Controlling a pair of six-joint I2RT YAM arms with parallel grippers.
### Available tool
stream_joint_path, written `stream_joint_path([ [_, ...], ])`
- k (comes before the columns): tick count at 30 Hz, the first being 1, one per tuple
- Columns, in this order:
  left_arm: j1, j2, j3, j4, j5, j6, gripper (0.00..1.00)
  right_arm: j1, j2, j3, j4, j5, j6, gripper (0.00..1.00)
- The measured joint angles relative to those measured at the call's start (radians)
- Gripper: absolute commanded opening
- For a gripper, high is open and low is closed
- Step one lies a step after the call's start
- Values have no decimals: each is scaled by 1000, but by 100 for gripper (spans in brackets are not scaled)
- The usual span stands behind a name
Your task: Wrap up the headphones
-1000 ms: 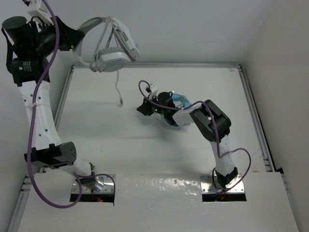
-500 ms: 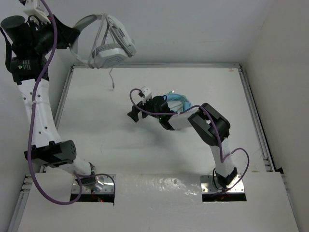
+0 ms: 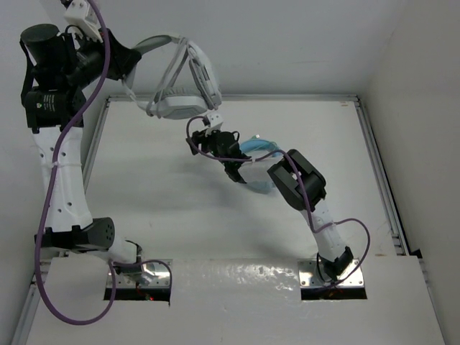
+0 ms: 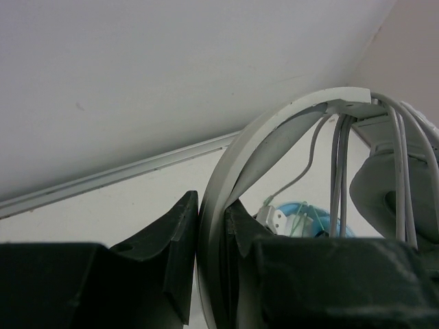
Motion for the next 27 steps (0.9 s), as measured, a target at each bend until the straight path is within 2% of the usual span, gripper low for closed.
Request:
stream_joint_path([
  [1,-6,-5,0,-8,0,4,0,0,6,0,0,22,0,57],
  [5,-11,-18,0,-24,-1,23,0,0,13,-5,6,41,-1,71],
  [16,-11,-13,19,-27,-34,35,0,42,-53,-222,9,-143,-52,79],
  [17,-11,-13,21,-27,-38,37,0,47,-72,-235,-1,-152,-49,83],
  [18,-11,-13,21,-27,-41,39,0,50,-90,-244,-4,-156,-47,93],
  [19,-11,-13,21,-27,-44,41,0,51,-108,-248,-4,-157,-40,96],
  [22,-11,-12,21,-27,-48,44,0,50,-131,-225,-5,-145,-39,99],
  [27,-11,-12,21,-27,-47,44,0,48,-113,-95,-56,-138,-37,99],
])
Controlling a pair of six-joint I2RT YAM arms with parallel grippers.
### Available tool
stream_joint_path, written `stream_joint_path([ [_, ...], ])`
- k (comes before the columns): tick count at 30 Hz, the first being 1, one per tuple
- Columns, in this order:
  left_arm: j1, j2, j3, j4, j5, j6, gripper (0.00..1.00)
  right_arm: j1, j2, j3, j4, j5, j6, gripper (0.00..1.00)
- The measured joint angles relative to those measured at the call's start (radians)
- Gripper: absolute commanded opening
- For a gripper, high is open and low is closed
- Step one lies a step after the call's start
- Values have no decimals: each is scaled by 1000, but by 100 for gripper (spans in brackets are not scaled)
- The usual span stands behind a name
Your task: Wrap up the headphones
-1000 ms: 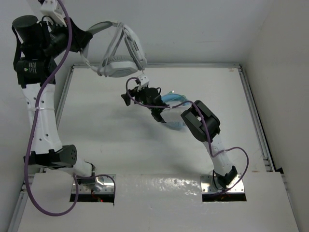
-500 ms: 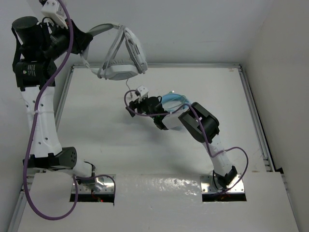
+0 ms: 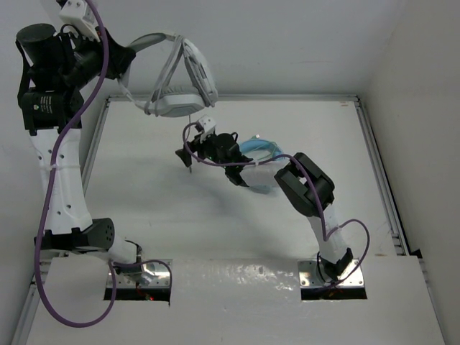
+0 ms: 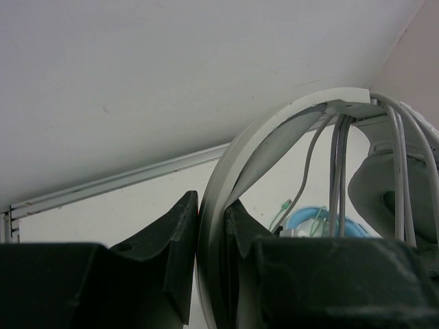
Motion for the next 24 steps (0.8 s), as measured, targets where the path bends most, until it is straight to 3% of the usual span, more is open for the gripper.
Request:
stream_joint_path([
  [3,0,0,0,0,2,1,0,-2,9,40,-13,-14,2,97],
  [6,0,0,0,0,8,3,0,-2,32,60,-24,-6,8,81],
  [7,0,0,0,-1,12,2,0,-2,46,69,-26,8,7,62],
  [9,0,0,0,-5,26,0,0,-2,73,87,-36,41,14,40],
  [10,0,0,0,-8,31,-1,0,-3,89,100,-47,60,14,9],
  [11,0,0,1,-10,35,-2,0,-3,103,110,-53,70,7,0],
  [17,0,-11,-31,24,8,-48,0,-5,113,51,-34,98,33,0],
  [24,0,11,-267,187,-64,-154,0,124,41,-55,-195,-40,-40,0],
])
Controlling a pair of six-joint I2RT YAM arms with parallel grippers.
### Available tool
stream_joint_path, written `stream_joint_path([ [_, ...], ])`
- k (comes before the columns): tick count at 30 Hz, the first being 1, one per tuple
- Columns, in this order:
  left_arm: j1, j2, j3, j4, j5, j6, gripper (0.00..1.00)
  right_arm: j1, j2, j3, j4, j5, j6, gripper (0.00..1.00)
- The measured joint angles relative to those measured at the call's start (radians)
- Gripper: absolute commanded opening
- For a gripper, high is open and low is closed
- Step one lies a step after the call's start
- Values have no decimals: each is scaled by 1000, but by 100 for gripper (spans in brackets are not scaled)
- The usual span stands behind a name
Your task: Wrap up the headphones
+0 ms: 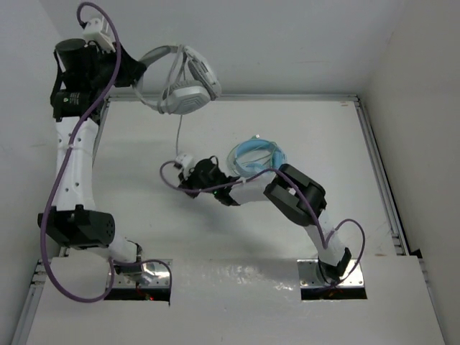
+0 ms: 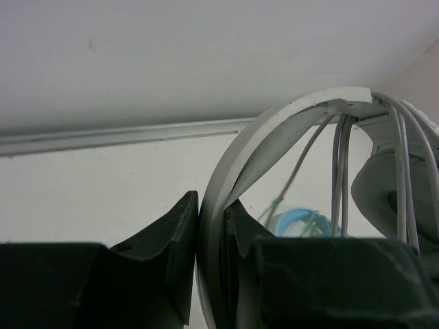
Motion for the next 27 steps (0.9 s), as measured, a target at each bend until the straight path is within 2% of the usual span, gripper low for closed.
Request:
stream_joint_path([
  [5,-2,98,-172,93,-135,-7,0,211,-97,85,-274,-114,-150,0],
  [8,-3,133,-276,89,-216,64,0,269,-170,146,-403,-158,-186,0],
  [12,-15,146,-388,135,-335,195,0,245,-236,274,-669,-147,-225,0],
  [16,-31,121,-538,254,-405,348,0,218,-296,370,-902,6,-301,0],
  [19,-55,72,-681,311,-440,465,0,210,-346,405,-995,164,-370,0],
  [22,-102,0,-799,303,-441,551,0,166,-348,496,-1041,254,-413,0],
  [27,-198,-114,-862,280,-388,600,0,18,-309,637,-1049,327,-462,0],
])
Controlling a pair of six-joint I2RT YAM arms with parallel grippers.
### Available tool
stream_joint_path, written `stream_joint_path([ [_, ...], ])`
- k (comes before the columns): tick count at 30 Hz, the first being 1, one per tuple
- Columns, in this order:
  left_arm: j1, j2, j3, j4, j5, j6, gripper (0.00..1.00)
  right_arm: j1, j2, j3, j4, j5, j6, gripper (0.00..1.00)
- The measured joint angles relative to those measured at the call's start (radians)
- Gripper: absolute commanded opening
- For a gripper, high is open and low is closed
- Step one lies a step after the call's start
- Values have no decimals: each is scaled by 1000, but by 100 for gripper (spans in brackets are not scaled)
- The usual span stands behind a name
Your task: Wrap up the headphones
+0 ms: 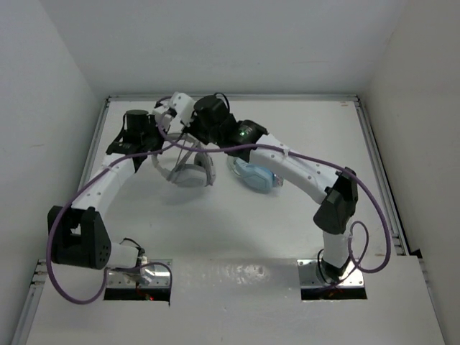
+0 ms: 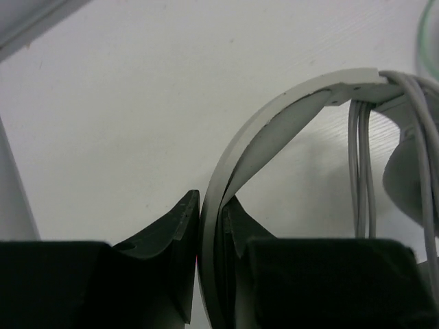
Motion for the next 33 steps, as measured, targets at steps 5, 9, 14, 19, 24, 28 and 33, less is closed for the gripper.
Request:
stream_joint_path([
  [5,-18,-70,24,-37,94,-36,0,-90,92,69,11,97,-37,0],
  [9,-12,-71,48,-98,167,-74,0,-153,137,70,18,-12,12,0],
  [14,-13,-67,72,-143,267,-145,0,-241,139,34,54,-207,102,0],
  [19,-13,-67,138,-150,293,-202,0,-284,128,-97,130,-263,120,8],
  [24,-13,-65,148,-191,351,-222,0,-303,120,-239,203,-280,151,47],
  [28,-13,-59,148,-230,389,-237,0,-344,109,-305,248,-279,161,65],
  [33,-6,-51,150,-226,392,-247,0,-371,33,-434,298,-283,169,81],
])
